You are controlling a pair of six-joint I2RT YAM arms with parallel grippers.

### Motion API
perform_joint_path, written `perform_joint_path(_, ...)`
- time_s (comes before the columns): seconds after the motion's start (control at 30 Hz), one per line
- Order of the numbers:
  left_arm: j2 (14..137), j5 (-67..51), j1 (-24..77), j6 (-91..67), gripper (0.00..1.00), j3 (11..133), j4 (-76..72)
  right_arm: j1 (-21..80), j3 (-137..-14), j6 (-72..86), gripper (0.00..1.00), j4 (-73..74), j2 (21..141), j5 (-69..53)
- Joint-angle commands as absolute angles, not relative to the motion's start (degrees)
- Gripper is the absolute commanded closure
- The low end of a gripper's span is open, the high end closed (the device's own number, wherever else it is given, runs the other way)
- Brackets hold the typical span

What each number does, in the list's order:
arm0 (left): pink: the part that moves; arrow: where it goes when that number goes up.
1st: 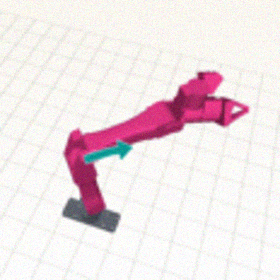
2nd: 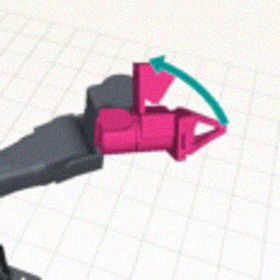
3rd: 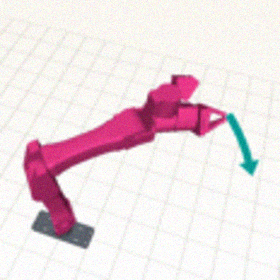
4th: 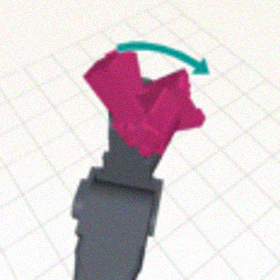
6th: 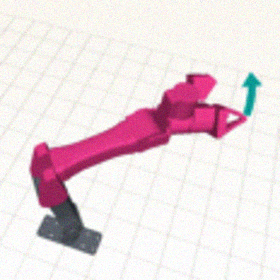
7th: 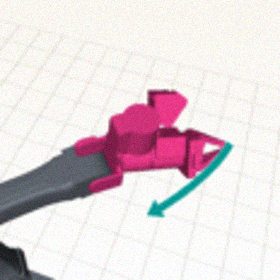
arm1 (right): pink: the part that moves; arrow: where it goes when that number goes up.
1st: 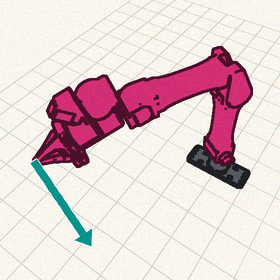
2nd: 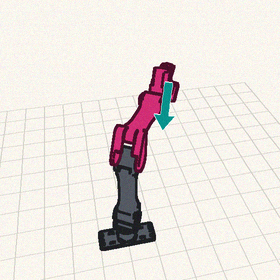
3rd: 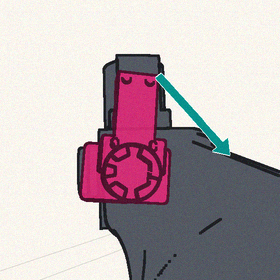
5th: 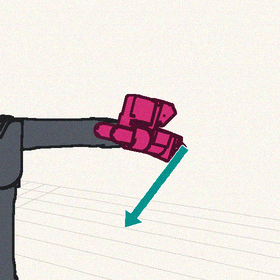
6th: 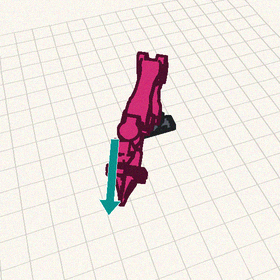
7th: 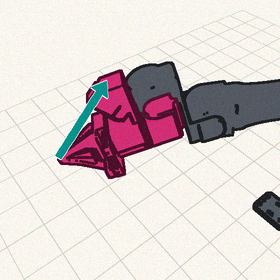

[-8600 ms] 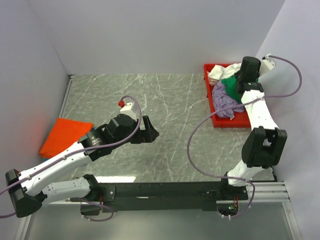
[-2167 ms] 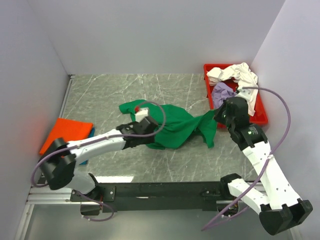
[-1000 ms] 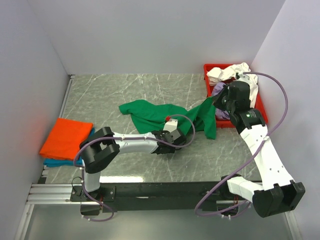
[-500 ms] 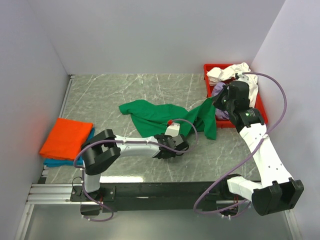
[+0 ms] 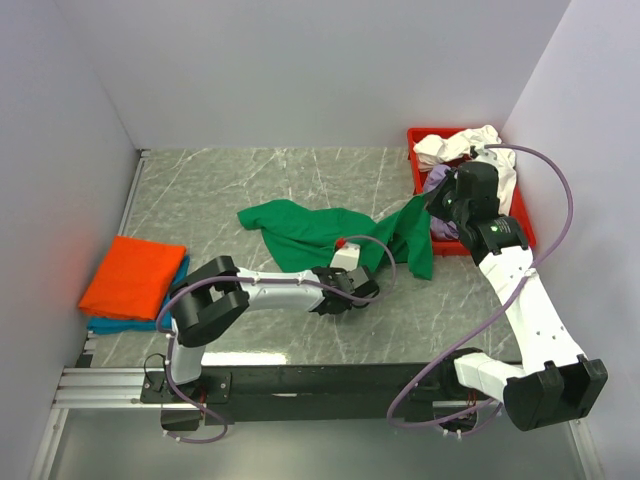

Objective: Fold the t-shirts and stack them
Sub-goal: Flatten the tshirt out

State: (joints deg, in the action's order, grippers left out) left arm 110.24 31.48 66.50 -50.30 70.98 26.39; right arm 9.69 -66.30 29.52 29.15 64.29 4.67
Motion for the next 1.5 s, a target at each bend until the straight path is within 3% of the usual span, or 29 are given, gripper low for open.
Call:
perform_joint_path(0.0,110.13,32.78,66.01,-51.93,0.78,71.02,27.06,9.14,-66.18,29.44,1.00,26.02,64.07,3.78)
perform_joint_path(0.03,109.52,34.00,65.74,-52.81,0.96,70.84,28.90,9.14,-66.09,29.53,1.00,25.93,63.99,3.78)
perform_joint_path(0.07,108.99,34.36,65.48,-53.43,0.99,69.97,29.44,9.05,-65.92,29.53,1.00,26.01,63.81,3.69)
perform_joint_path(0.3,95.47,38.84,63.02,-61.78,0.99,61.10,37.43,9.14,-59.44,30.76,1.00,25.23,59.16,0.18)
perform_joint_path(0.43,80.47,39.46,58.90,-66.88,0.99,54.51,42.53,9.05,-53.10,31.99,1.00,24.52,54.85,-5.79)
perform_joint_path(0.73,49.60,32.61,37.02,-65.66,0.99,43.95,42.71,9.58,-33.15,34.36,0.99,27.50,37.90,-19.85)
perform_joint_path(0.8,47.56,33.04,33.32,-65.39,0.99,45.00,44.29,10.02,-28.59,35.50,0.95,29.00,33.85,-23.89)
perform_joint_path(0.93,46.40,33.14,28.05,-63.11,0.99,46.93,44.66,10.81,-24.70,37.18,0.60,31.55,27.62,-25.05)
perform_joint_path(0.97,46.75,32.79,27.08,-62.41,0.99,47.63,44.47,10.90,-24.35,37.26,0.57,32.86,26.90,-24.18)
perform_joint_path(1.37,51.94,23.12,17.49,-58.10,0.99,50.36,36.39,14.76,-19.52,44.12,0.57,30.42,25.84,-17.49)
perform_joint_path(1.47,52.47,23.12,17.49,-57.48,0.99,50.71,36.56,21.05,-18.37,47.63,0.57,28.31,25.66,-14.16)
